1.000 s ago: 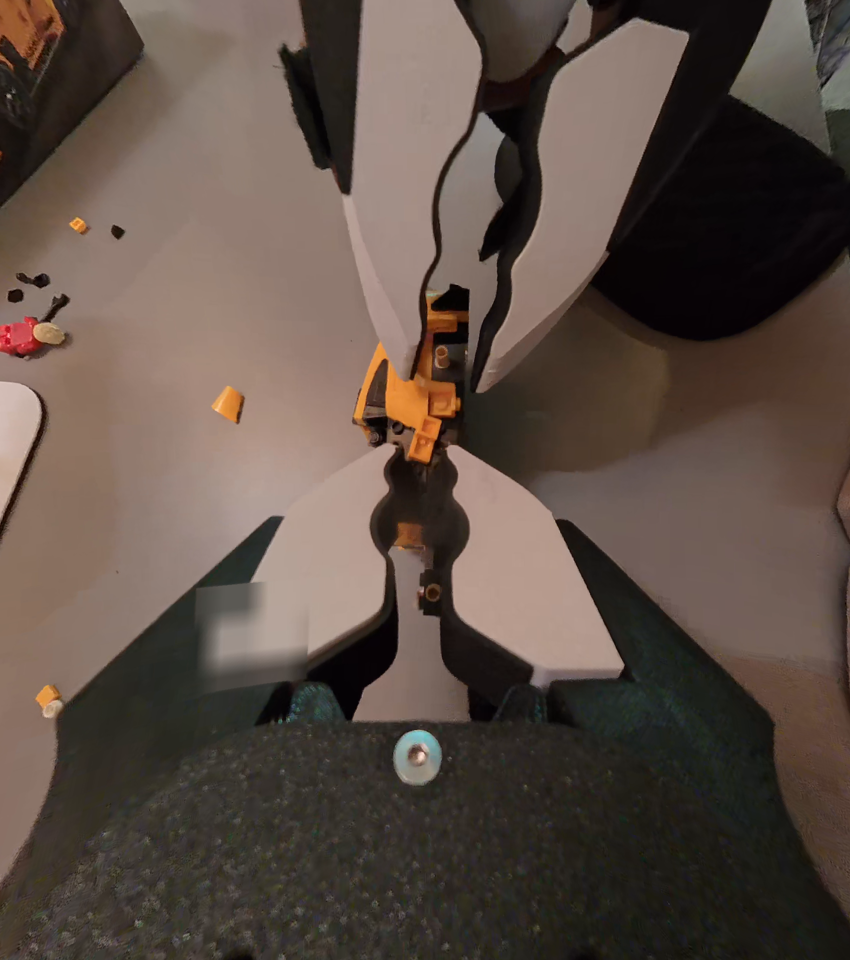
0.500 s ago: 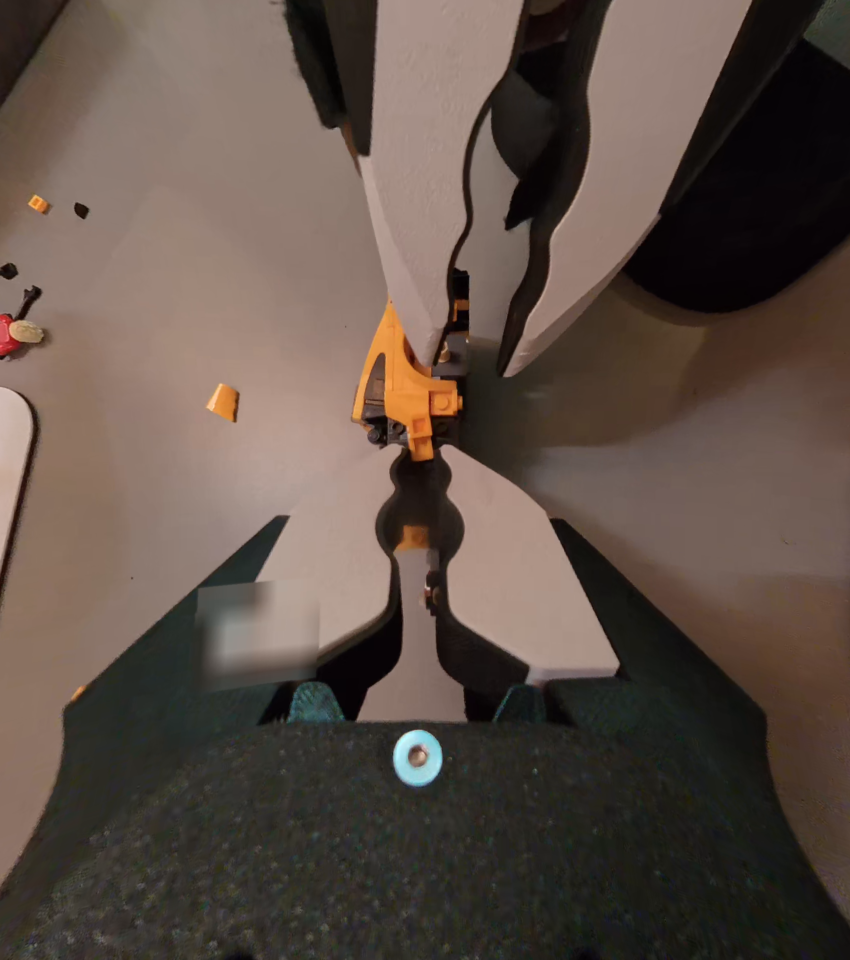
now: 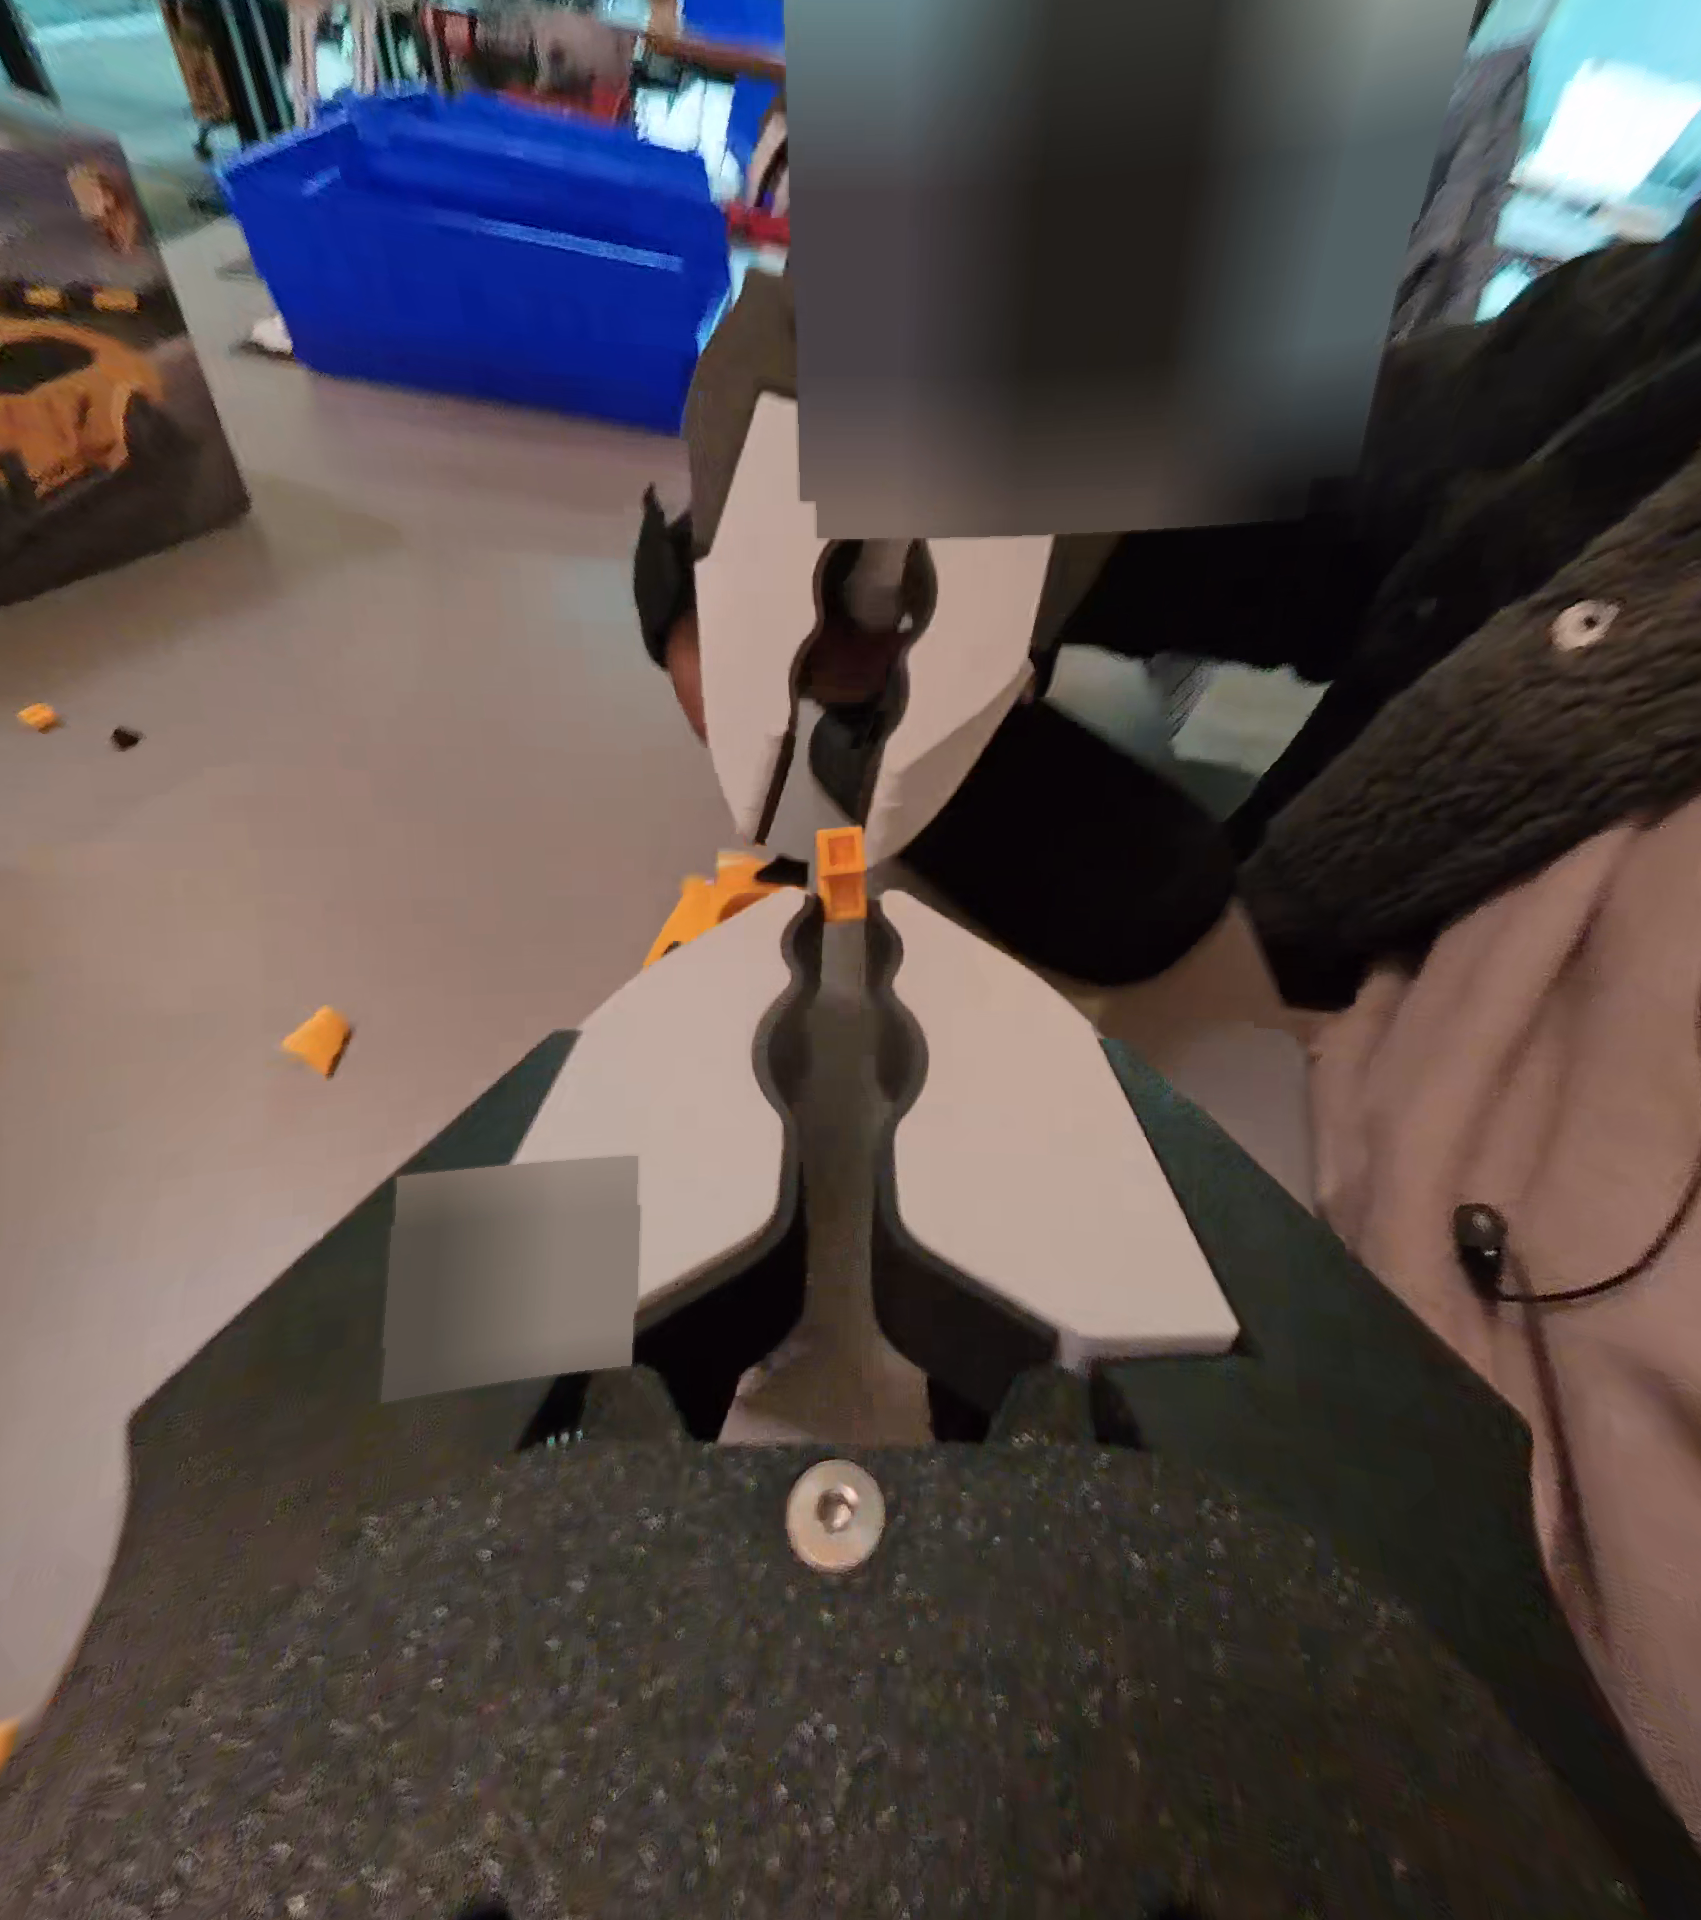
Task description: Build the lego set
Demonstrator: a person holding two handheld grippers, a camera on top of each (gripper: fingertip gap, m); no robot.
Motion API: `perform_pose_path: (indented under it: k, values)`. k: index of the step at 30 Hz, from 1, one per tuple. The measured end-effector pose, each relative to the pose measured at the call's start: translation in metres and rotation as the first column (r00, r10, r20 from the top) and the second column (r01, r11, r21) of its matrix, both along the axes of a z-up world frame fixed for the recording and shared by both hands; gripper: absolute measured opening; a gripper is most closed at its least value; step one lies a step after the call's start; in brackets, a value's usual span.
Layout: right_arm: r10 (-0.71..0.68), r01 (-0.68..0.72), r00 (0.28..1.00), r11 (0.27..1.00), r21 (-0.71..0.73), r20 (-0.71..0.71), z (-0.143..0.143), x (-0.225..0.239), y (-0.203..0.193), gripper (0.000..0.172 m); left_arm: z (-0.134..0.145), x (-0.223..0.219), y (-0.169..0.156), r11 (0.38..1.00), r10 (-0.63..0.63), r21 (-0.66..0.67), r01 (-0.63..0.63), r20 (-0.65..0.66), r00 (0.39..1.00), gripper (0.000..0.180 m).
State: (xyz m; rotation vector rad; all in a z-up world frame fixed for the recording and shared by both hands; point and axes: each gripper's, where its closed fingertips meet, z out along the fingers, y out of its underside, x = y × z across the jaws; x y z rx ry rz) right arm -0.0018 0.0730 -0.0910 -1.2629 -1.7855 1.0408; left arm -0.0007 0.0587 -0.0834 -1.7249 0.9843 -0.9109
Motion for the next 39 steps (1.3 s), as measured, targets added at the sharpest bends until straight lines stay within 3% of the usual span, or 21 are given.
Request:
perform_pose_path:
  k: [5,13,16,19,22,28,39]
  values:
    - [0.076,-0.098,0.988,0.981,-0.167,-0.132,0.024,-0.002,-0.019,0.016,0.015,0.003,-0.010,0.998,-0.065,0.008,0.065,0.149,0.987,0.008]
    - [0.134,-0.150,0.985,0.976,-0.156,-0.111,0.030,-0.005,-0.031,0.008,0.017,0.009,-0.018,0.995,-0.103,0.013,0.102,0.174,0.979,0.007]
    - [0.134,-0.135,0.991,0.989,-0.059,-0.027,0.026,-0.002,-0.028,0.008,0.014,0.005,-0.015,0.996,-0.076,-0.032,0.082,0.145,0.987,0.009]
    - [0.090,-0.097,0.994,0.987,0.129,0.060,0.023,-0.001,-0.019,0.008,0.015,-0.001,-0.013,0.984,-0.035,-0.168,0.065,0.175,0.984,0.009]
    - [0.046,-0.089,0.990,0.936,0.341,0.130,0.015,-0.003,-0.014,0.008,0.019,-0.001,-0.010,0.950,0.029,-0.307,0.051,0.251,0.968,0.010]
    - [0.015,-0.050,0.997,0.883,0.466,0.077,0.016,-0.014,-0.017,0.008,0.018,-0.005,-0.008,0.909,0.102,-0.416,0.033,0.297,0.950,0.011]
    - [-0.007,0.019,1.000,0.802,0.598,-0.024,0.030,-0.019,-0.020,0.008,0.029,-0.005,-0.014,0.904,0.099,-0.422,0.066,0.360,0.928,0.014]
